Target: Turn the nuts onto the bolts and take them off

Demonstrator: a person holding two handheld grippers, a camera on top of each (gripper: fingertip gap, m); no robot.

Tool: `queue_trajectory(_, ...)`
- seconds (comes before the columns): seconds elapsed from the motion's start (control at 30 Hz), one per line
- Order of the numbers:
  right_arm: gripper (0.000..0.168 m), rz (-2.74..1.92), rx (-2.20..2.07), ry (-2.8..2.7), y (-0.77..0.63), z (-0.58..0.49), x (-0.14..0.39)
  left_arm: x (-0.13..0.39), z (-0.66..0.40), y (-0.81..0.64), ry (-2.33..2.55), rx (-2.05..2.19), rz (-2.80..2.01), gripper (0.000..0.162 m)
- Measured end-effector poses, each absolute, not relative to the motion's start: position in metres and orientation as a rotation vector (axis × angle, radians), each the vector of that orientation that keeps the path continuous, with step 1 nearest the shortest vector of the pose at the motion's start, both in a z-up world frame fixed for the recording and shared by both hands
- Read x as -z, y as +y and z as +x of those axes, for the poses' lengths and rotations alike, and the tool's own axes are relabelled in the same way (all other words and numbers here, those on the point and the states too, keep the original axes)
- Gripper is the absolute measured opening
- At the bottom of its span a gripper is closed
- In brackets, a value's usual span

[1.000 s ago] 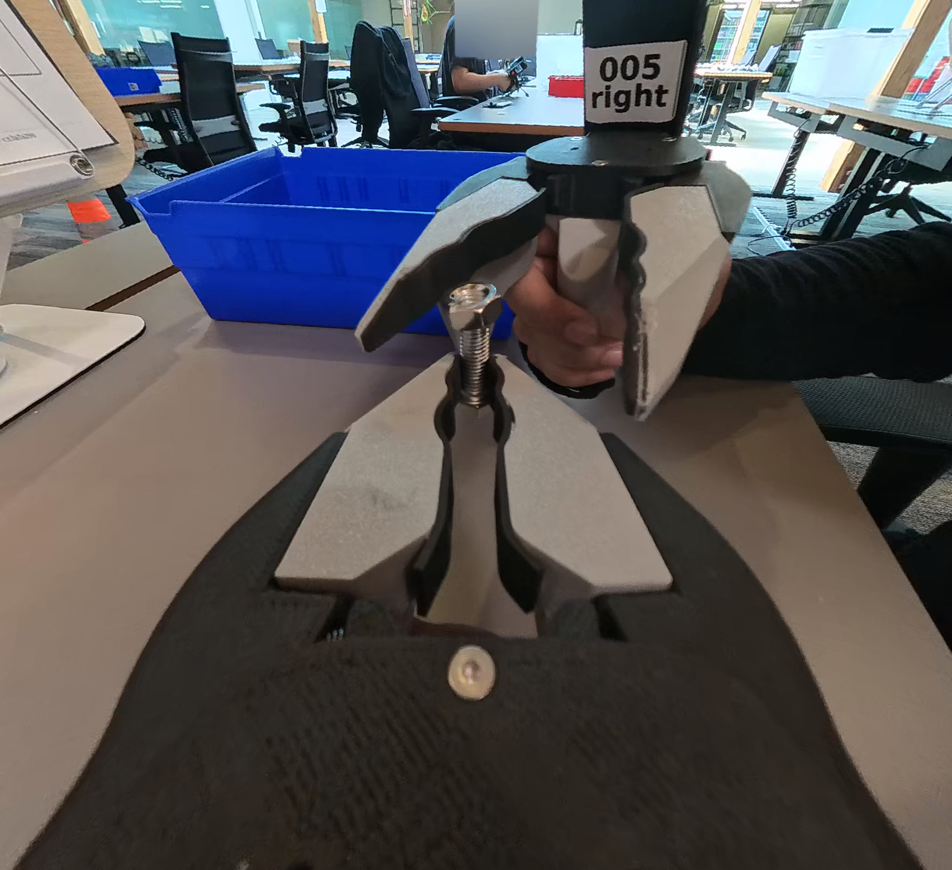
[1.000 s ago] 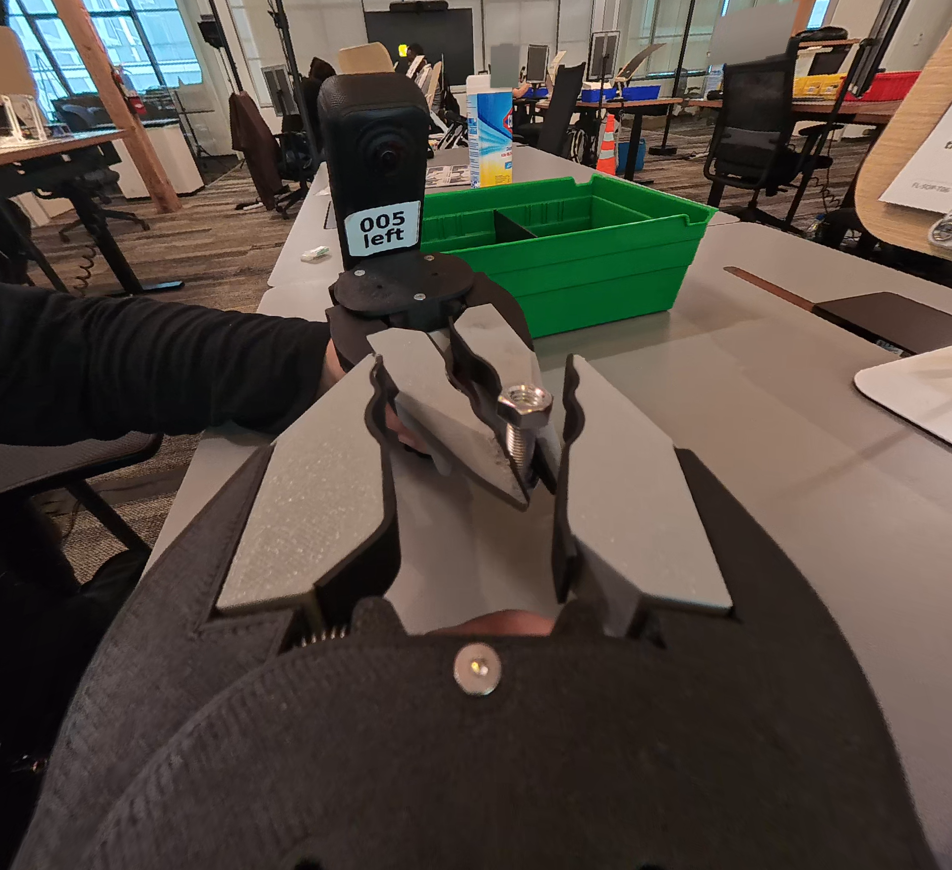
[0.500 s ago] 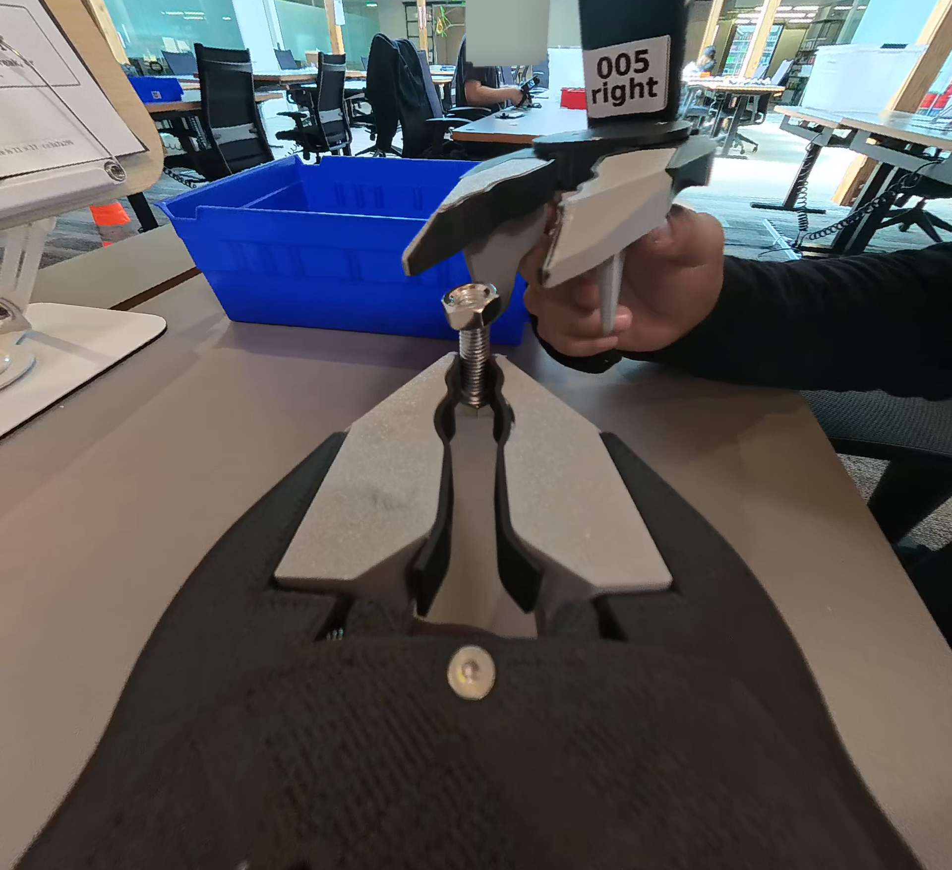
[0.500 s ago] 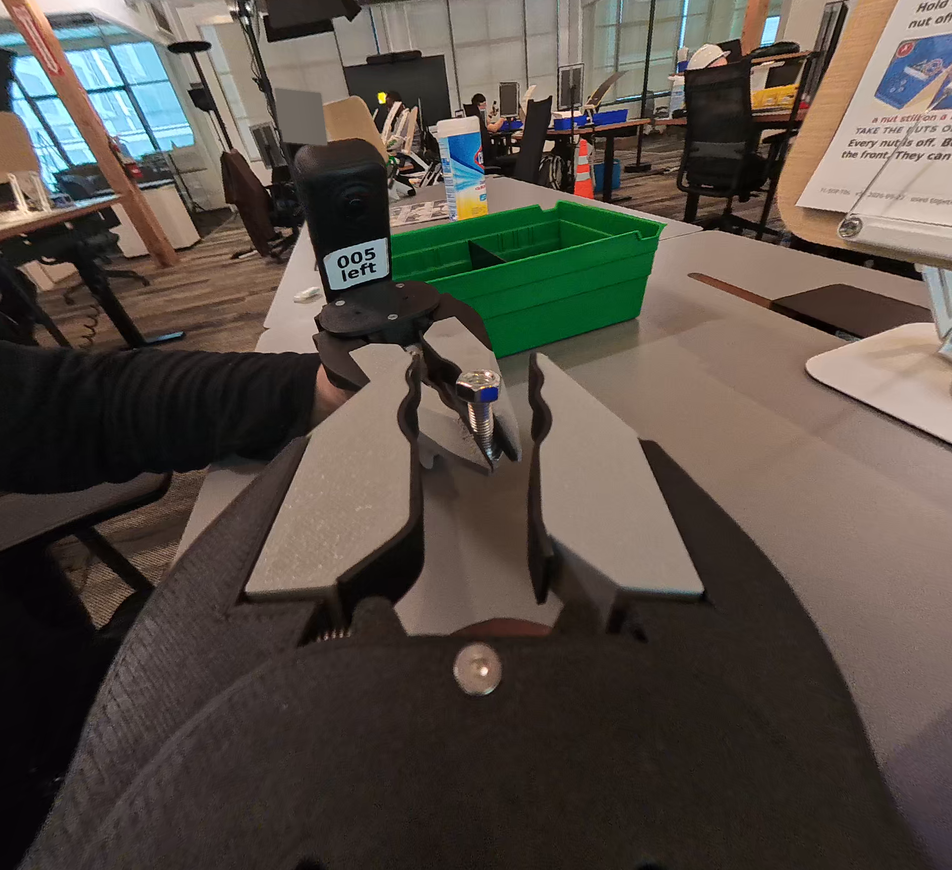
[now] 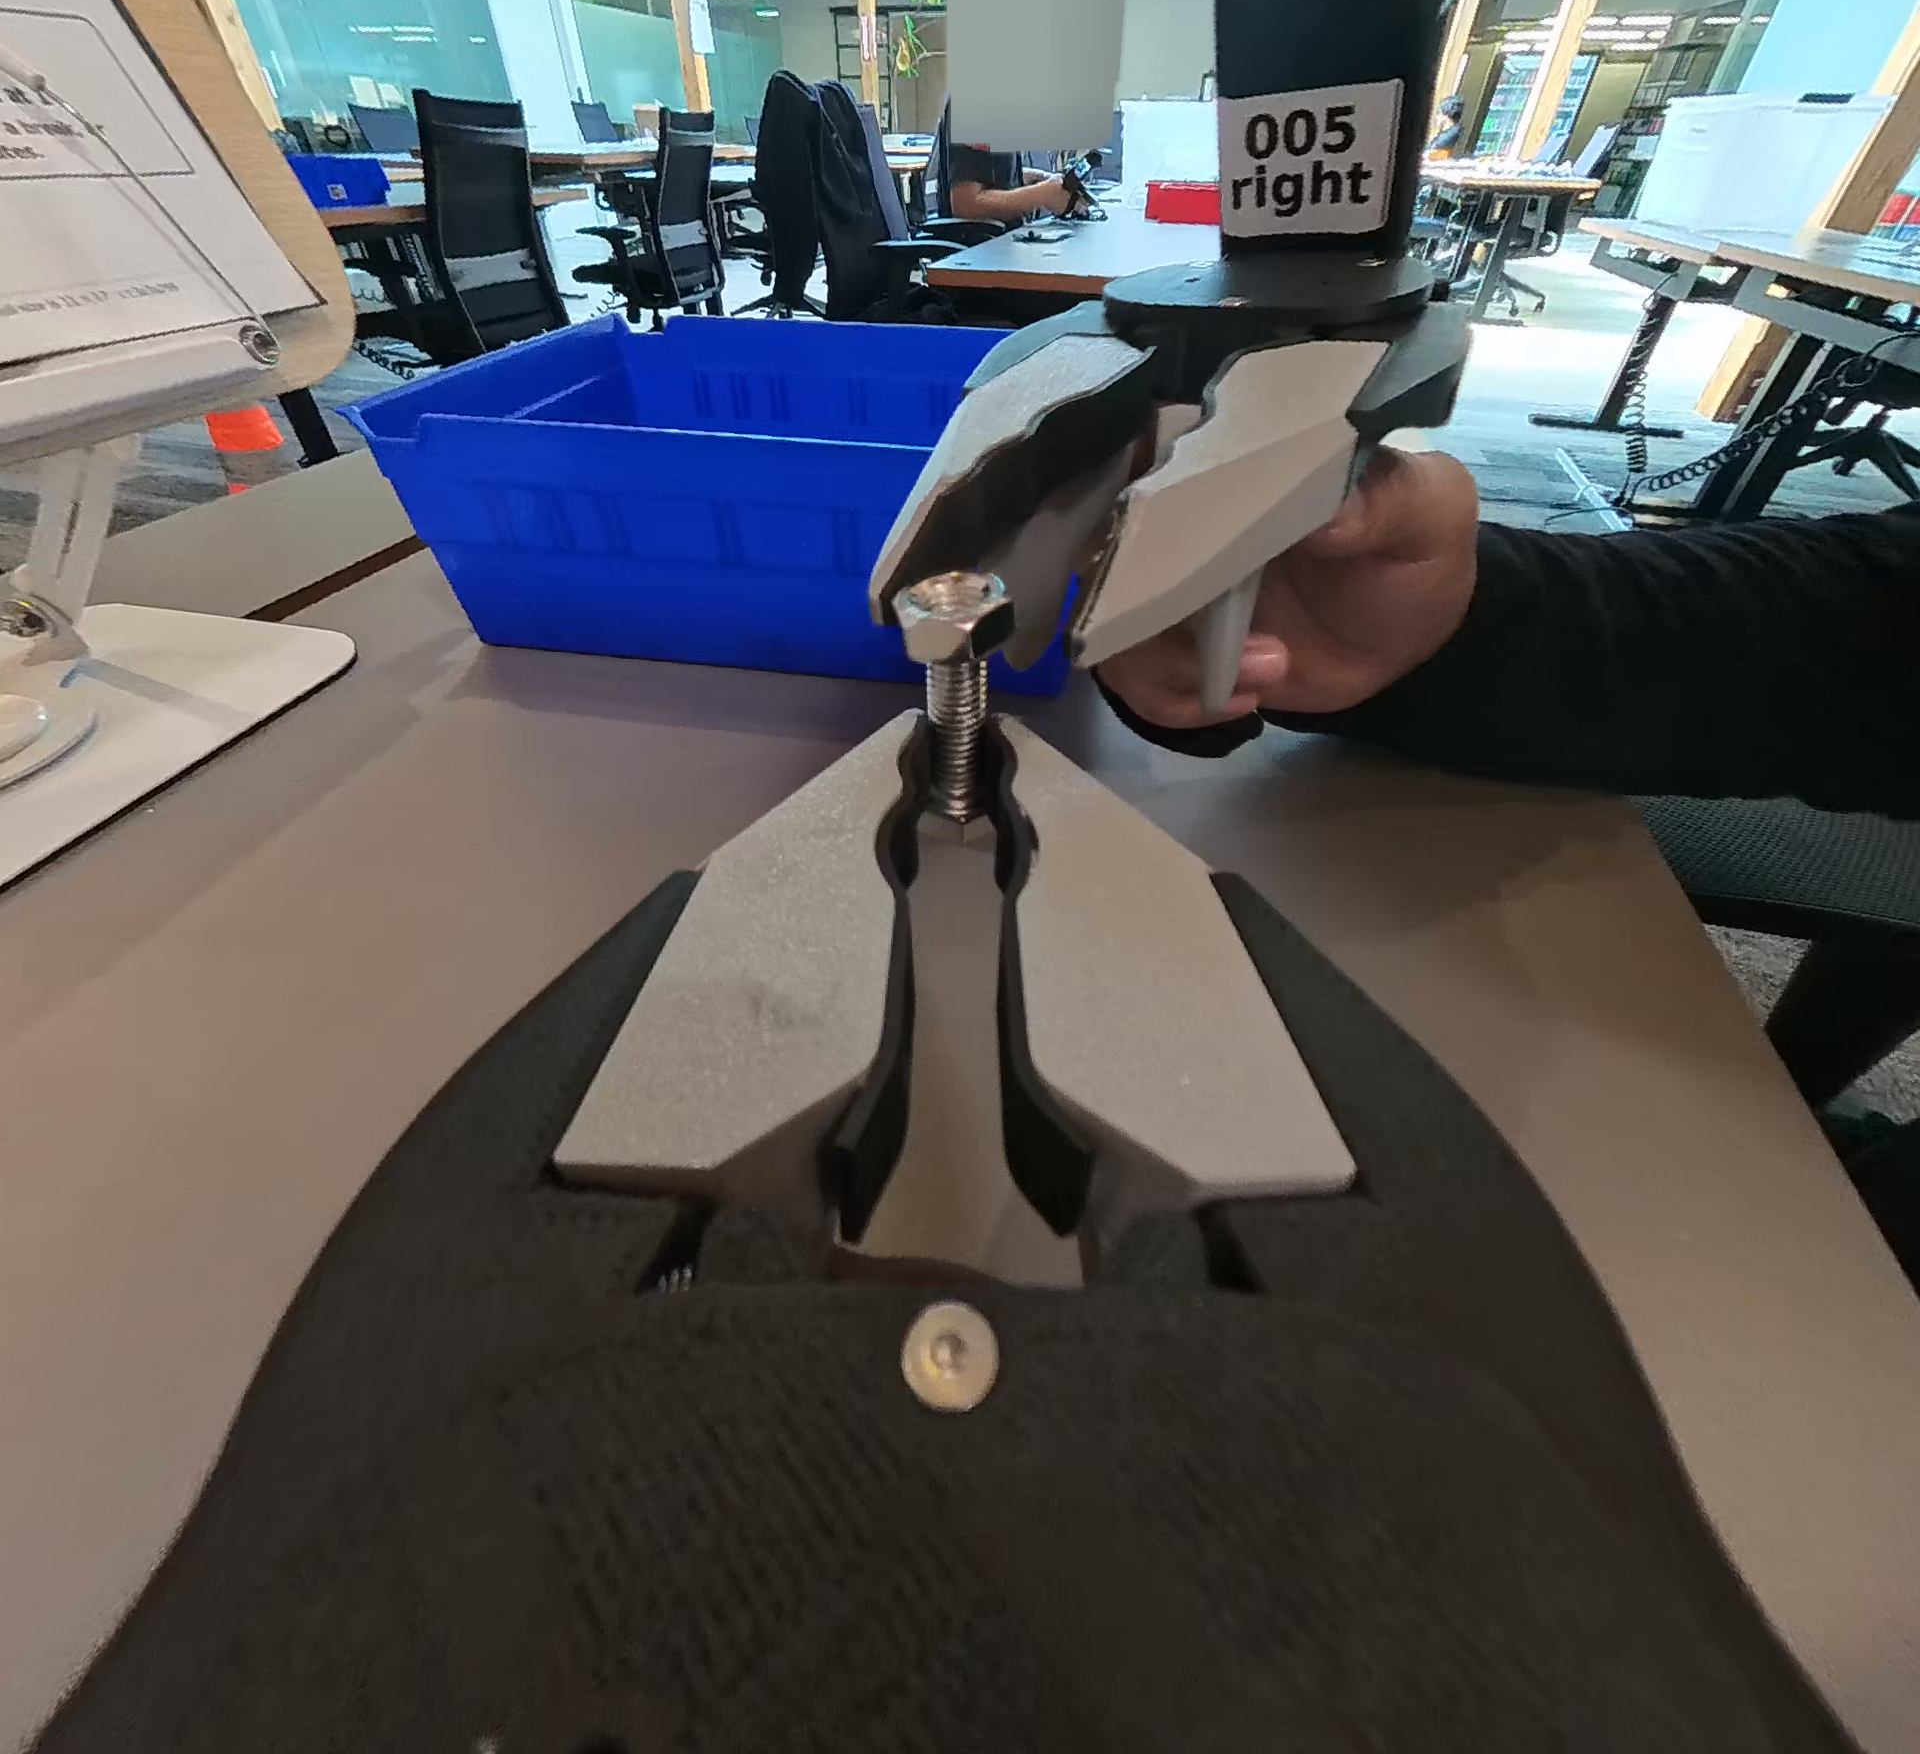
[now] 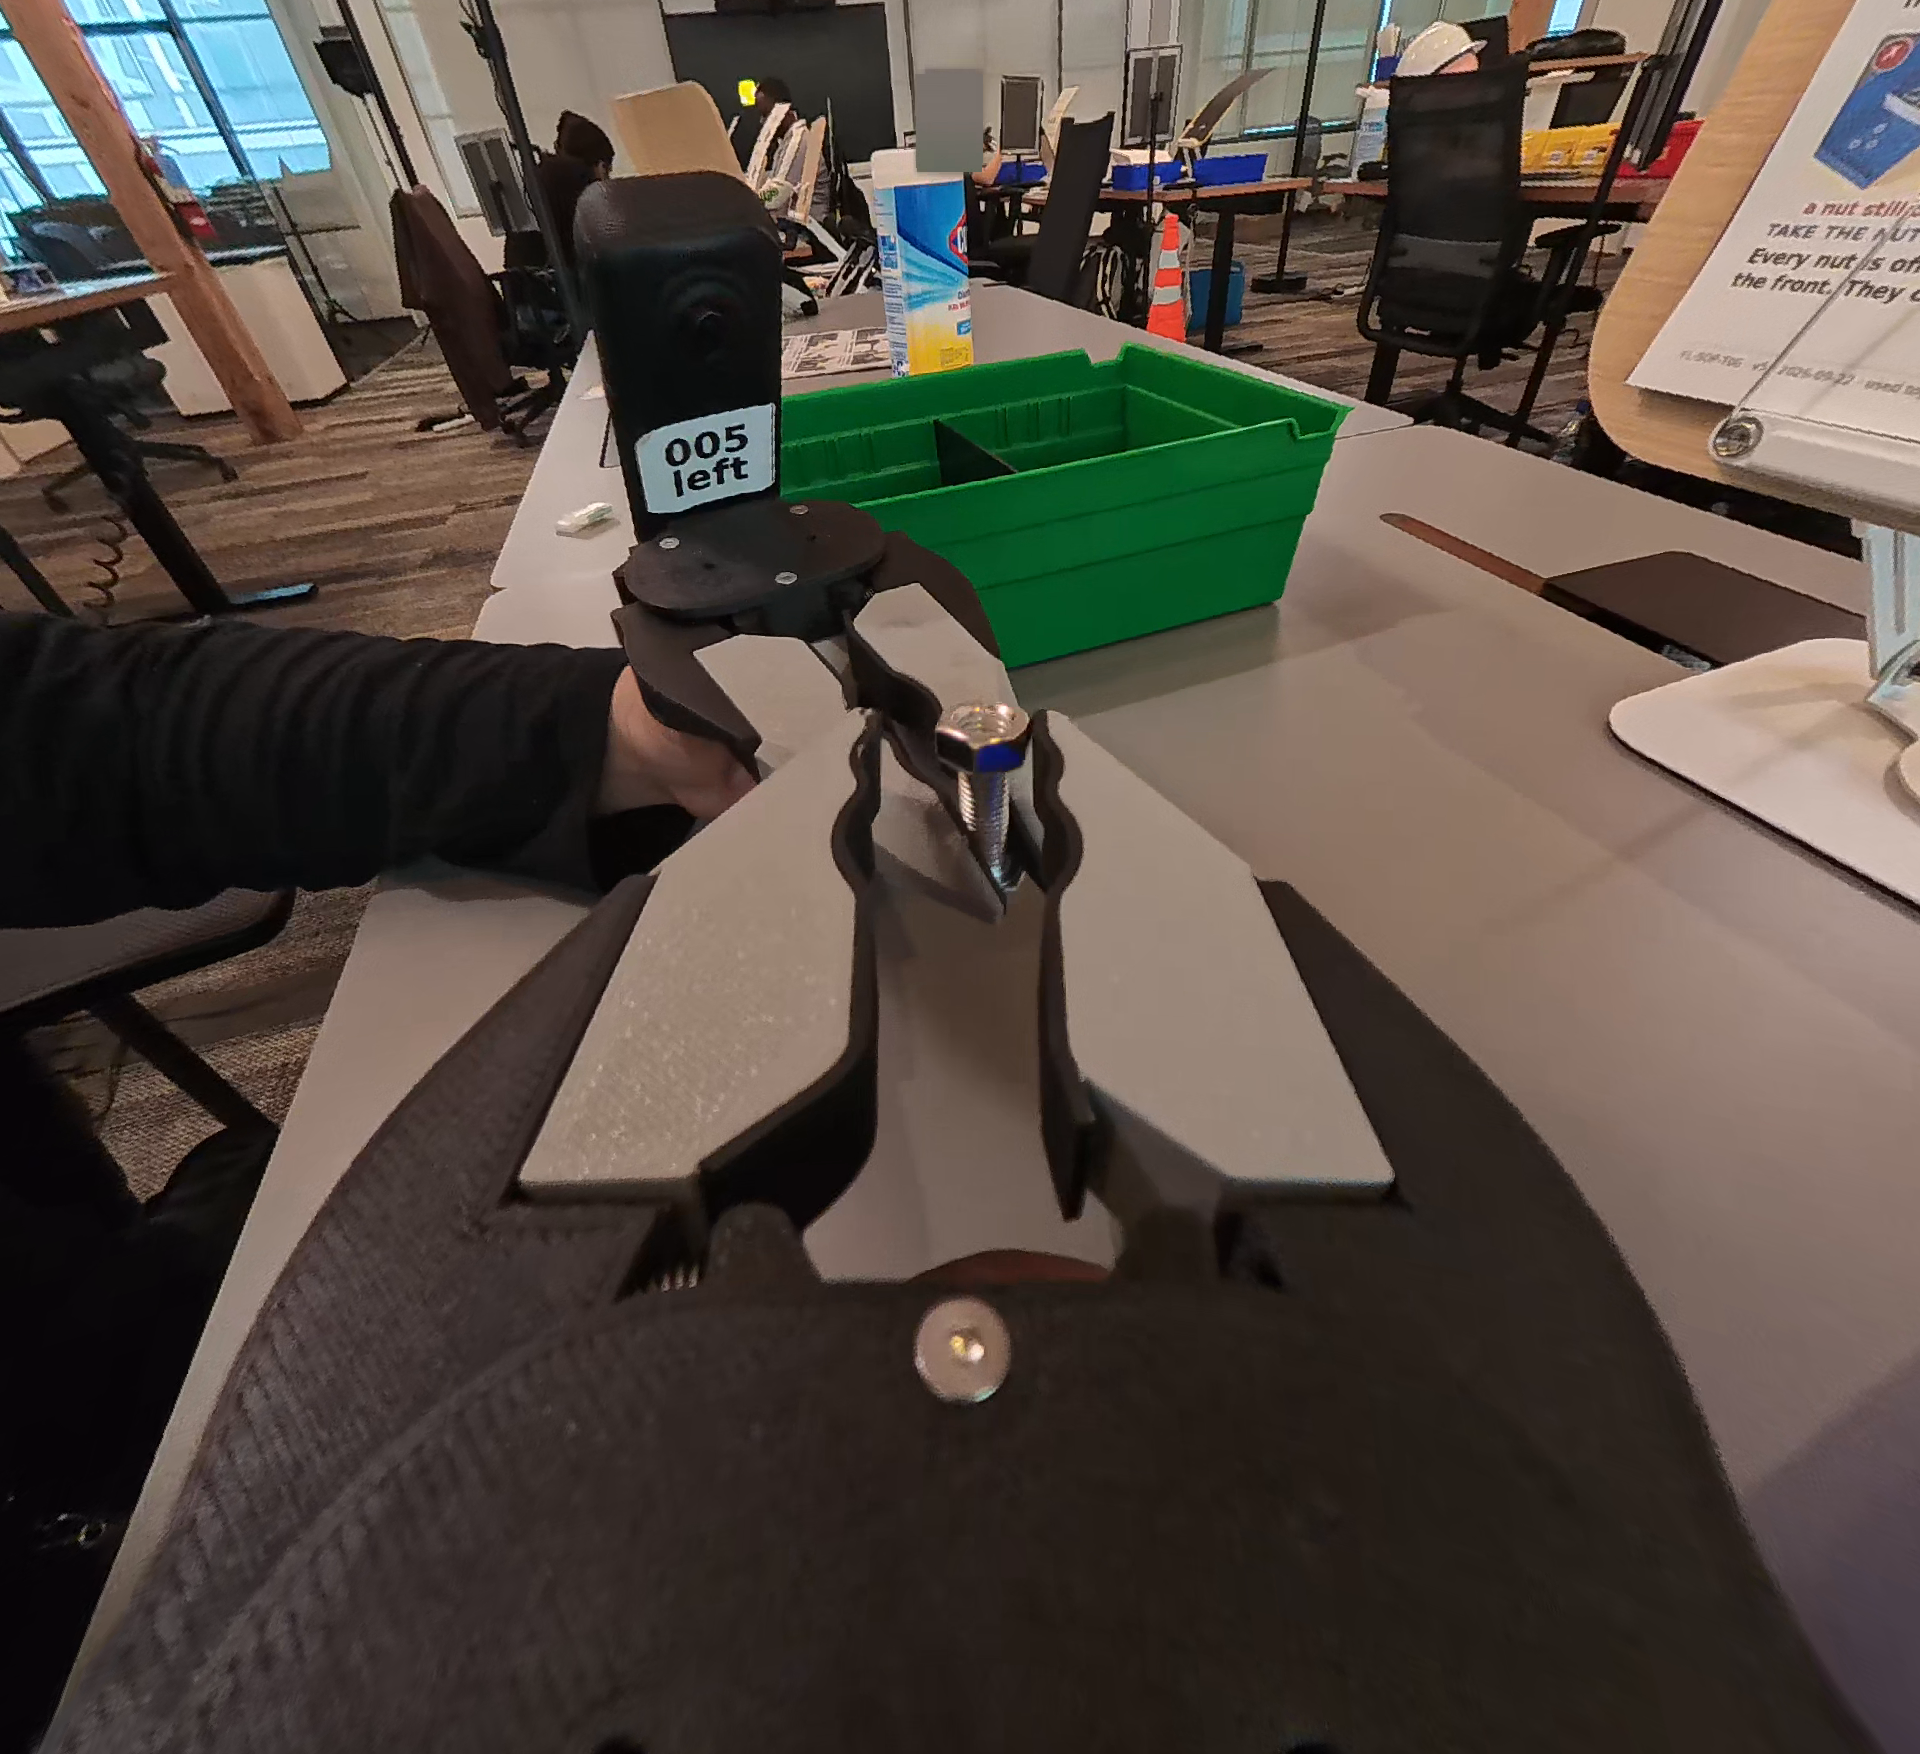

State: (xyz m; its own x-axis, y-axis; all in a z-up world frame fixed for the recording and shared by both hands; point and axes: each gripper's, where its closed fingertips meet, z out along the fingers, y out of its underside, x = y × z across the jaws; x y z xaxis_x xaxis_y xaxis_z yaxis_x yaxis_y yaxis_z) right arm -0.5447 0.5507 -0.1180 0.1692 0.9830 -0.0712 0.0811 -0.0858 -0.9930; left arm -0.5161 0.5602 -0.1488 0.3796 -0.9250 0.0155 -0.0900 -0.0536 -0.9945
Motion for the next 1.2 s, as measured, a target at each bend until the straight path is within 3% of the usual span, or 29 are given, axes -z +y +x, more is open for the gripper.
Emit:
queue_trajectory(0.23,0.028,-1.405,-1.088,-1.094,0.5538,-0.5415,0.1162,0.1470,-0.5180,0.5615,0.955,0.894,-1.465,0.006)
queue_trajectory(0.4,0.042,-1.402,-1.087,-1.049,0.5589,-0.5402,0.1125,0.1490,-0.5146,0.5576,0.983,0.898,-1.461,0.006)
queue_trajectory(0.63,0.023,-1.387,-1.126,-1.080,0.5537,-0.5379,0.1108,0.1488,-0.5139,0.5558,0.991,0.908,-1.456,0.006)
queue_trajectory(1.2,0.014,-1.368,-1.041,-1.125,0.5527,-0.5393,0.1152,0.1474,-0.5153,0.5578,0.975,0.896,-1.451,0.006)
